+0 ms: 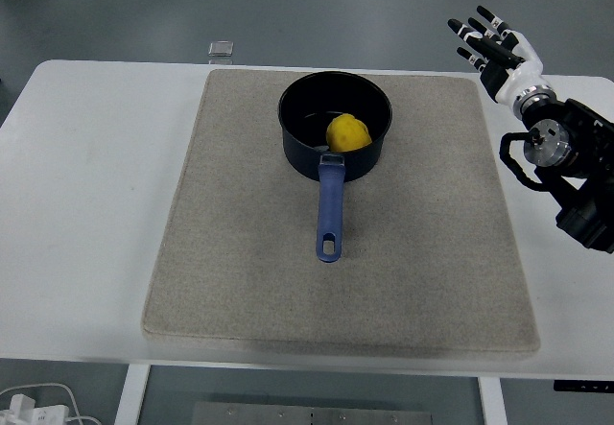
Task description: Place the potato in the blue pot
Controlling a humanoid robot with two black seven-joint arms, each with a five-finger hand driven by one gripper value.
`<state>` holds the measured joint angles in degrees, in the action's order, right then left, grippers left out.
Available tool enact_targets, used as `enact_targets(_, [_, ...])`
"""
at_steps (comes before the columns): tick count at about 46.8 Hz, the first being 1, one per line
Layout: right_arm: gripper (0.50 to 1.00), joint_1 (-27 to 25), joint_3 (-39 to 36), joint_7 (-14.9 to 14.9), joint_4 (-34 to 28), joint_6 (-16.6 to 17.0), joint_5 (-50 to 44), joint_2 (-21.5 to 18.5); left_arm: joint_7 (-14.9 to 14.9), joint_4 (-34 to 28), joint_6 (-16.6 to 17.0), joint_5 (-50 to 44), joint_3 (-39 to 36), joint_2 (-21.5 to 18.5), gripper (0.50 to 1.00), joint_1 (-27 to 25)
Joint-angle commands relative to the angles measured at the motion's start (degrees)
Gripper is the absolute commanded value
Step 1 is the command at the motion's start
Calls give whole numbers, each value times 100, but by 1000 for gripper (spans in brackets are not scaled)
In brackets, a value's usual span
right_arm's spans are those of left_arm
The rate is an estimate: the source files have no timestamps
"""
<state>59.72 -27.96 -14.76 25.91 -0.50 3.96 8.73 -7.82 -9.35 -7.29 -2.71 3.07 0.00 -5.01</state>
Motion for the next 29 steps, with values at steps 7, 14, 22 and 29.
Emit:
enact_targets(7, [924,-21,10,-44,19,50,-18,-29,0,-5,0,-1,1,0,999,0])
enact_targets(14, [924,-21,10,-44,11,33,-18,-38,0,-5,0,-1,1,0,999,0])
enact_targets(22, [924,-21,10,-44,11,41,-27,-38,0,-14,0,-1,1,0,999,0])
enact_targets(29, [924,-74,10,-35,11,59,-26,-12,0,-14,0,-1,1,0,999,0])
